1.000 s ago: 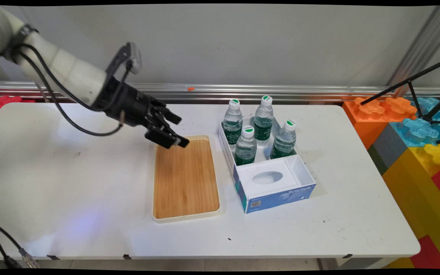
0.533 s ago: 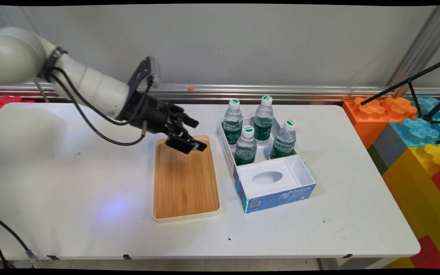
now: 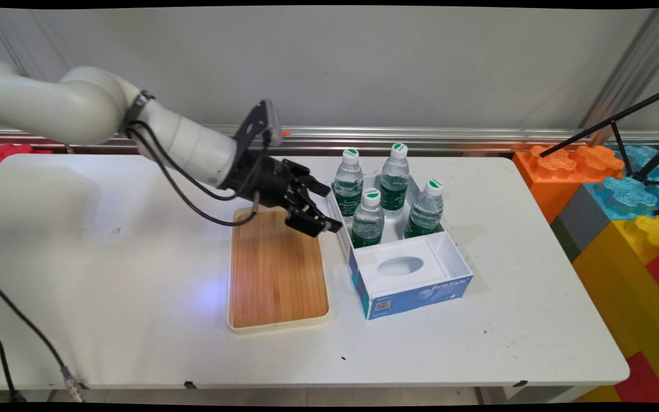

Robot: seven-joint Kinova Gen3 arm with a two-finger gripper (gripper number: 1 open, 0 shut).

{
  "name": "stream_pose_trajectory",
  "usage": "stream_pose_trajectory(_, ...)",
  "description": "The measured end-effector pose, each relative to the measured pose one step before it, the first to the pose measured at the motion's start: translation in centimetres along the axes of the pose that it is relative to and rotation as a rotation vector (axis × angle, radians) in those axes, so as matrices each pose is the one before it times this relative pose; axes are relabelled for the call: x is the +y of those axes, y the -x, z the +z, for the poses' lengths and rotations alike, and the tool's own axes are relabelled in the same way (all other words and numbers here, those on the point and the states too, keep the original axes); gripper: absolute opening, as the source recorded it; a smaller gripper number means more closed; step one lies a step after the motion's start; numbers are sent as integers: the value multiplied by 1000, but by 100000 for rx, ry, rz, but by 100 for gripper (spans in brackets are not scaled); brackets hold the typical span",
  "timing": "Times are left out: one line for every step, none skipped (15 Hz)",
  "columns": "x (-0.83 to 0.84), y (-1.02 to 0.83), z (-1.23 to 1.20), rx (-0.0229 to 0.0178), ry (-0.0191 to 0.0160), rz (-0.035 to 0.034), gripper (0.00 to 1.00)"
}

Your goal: Pick up the green bottle from the white box

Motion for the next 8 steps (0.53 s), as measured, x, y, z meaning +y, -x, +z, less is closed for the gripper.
stream_pose_trajectory(-30, -62, 436, -163, 189, 140, 100)
stream_pose_trajectory(-23, -154, 637, -286, 202, 307, 100)
stream_pose_trajectory(-28, -95, 397, -158, 27, 190, 100)
stream_pose_trajectory(-61, -181, 619, -260, -20, 369, 100)
stream_pose_trajectory(-49, -105, 389, -228, -88, 210, 100)
stream_pose_trajectory(-82, -170, 582, -308, -128, 289, 100)
stream_pose_trajectory(-74, -135, 597, -421, -92, 173, 100)
stream_pose_trajectory(-59, -111, 532, -382, -125, 79, 100)
